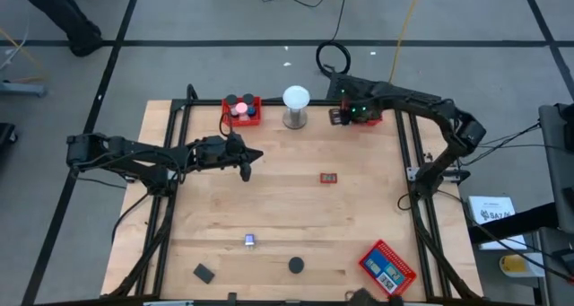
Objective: Pick & Place Office items
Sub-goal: Put the blue charger adapter into the top right red bin
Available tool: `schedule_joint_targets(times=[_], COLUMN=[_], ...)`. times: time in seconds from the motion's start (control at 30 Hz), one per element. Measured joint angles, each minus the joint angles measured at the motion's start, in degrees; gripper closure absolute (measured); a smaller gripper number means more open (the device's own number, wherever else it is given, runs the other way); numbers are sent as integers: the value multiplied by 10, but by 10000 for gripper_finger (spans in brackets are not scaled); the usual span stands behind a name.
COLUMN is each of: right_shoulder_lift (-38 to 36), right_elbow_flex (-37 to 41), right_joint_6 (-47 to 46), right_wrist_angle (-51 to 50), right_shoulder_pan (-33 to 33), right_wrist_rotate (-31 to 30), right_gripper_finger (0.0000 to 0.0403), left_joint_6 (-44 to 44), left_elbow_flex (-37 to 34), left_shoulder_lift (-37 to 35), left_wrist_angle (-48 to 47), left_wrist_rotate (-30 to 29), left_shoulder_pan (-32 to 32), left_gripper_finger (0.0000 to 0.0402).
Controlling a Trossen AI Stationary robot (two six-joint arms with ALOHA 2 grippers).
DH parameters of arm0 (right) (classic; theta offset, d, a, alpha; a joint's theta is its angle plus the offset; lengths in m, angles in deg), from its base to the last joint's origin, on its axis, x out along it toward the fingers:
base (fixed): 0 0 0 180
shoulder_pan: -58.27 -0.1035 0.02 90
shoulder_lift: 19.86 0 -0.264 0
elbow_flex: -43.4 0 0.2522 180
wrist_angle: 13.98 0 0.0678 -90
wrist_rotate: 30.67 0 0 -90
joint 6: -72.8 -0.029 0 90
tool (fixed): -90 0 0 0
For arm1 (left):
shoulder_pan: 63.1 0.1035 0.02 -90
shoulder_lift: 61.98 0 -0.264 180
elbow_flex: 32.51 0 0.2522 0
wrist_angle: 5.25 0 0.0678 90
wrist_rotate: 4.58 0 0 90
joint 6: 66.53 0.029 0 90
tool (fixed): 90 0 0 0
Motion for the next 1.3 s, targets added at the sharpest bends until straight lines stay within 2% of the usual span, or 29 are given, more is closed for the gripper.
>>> schedule_joint_targets(times=[0.13,0.23,0.47,0.67,0.97,1.17,1.3], right_shoulder_lift=[9,16,16,41,63,70,70], right_elbow_flex=[1,1,1,1,1,1,1], right_joint_6=[27,44,60,66,75,79,79], right_wrist_angle=[-2,6,19,18,24,28,28], right_shoulder_pan=[50,77,115,117,117,117,117], right_wrist_rotate=[1,-4,-2,2,5,15,15], right_gripper_finger=[276,276,276,276,274,239,220], left_joint_6=[-1,-6,-10,-10,-10,-10,-13], left_elbow_flex=[0,0,0,0,0,0,0], left_shoulder_lift=[0,0,0,0,0,0,0], left_wrist_angle=[0,0,-1,-1,-1,-1,-4], left_wrist_rotate=[1,5,5,5,-5,-5,-5], left_shoulder_pan=[0,0,0,0,0,0,0], left_gripper_finger=[399,390,384,399,382,399,390])
